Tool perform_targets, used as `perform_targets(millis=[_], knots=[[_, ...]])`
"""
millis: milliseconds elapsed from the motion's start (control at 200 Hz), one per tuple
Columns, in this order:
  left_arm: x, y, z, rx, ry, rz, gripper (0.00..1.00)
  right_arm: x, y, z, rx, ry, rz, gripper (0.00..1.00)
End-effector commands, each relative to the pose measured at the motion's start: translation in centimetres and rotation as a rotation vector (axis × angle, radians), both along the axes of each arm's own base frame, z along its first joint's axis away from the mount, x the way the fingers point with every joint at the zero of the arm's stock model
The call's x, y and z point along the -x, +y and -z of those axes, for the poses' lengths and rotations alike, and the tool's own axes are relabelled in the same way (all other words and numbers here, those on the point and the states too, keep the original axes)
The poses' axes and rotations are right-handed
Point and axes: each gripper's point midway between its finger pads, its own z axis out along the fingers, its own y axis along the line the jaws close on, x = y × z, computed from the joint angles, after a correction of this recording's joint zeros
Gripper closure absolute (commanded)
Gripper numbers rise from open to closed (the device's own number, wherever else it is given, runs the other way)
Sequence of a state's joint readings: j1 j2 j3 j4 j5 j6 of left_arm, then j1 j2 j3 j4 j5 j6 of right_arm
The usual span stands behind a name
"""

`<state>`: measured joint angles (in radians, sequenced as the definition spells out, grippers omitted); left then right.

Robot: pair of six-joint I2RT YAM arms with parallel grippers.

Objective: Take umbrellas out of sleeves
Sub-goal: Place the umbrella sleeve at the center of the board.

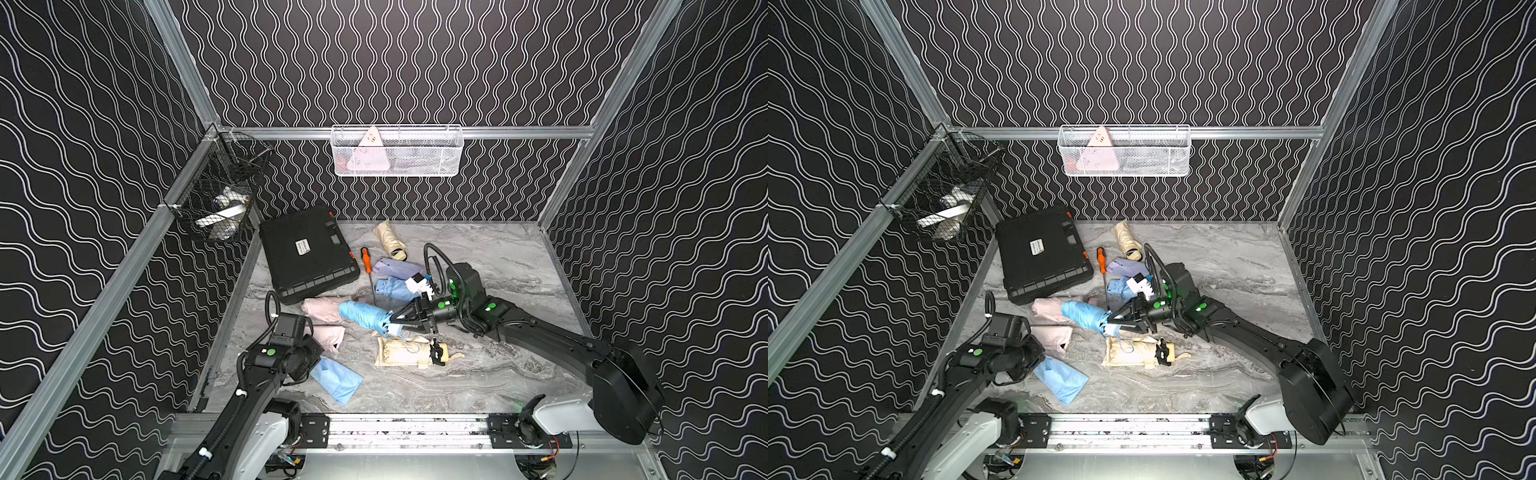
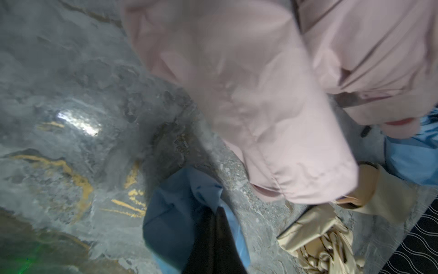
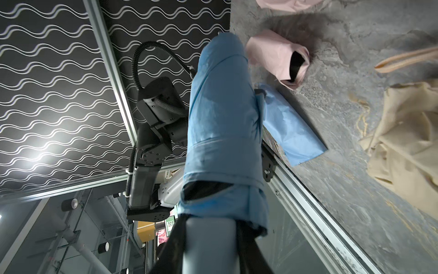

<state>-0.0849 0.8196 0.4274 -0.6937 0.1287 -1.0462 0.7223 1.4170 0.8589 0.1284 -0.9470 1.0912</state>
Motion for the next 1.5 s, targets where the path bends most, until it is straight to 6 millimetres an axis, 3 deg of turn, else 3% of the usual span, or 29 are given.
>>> perform_targets(millis=[0,330,580,826,951,1016,1321,1496], knots=[[-1.5,-0.5,0.5,0.055,-0.046,-0.059,1.00,0.6,0.7,0.3,-0.035,-0.035,-0.028,0.98],[-1.1,-1.2,2.8,0.128,-0.022,-0.112,1.00,4.0,2.8,3.7,0.013,0.021,-0.148,0.99],[-1.3,-1.4,2.3,0.139,-0.023,-0.113,1.00,5.5,4.9,6.5,0.019,0.073,-0.214,0.99],[-1.1,-1.5,1.3,0.141,-0.027,-0.104,1.00,6.2,4.7,9.6,0.060,0.108,-0.225,1.00],[-0.9,-1.4,0.3,0.139,-0.044,-0.105,0.73,6.9,3.7,10.6,0.102,0.105,-0.231,1.00],[-0.9,-1.5,-0.1,0.147,-0.052,-0.104,0.64,7.4,2.8,11.1,0.140,0.099,-0.241,1.00],[-1.6,-1.7,-4.4,0.133,-0.131,-0.031,0.47,7.5,-1.3,11.0,0.222,0.063,-0.221,1.00],[-2.7,-2.1,-8.0,0.105,-0.203,0.075,0.38,7.0,-1.0,8.0,0.171,0.015,-0.214,1.00]])
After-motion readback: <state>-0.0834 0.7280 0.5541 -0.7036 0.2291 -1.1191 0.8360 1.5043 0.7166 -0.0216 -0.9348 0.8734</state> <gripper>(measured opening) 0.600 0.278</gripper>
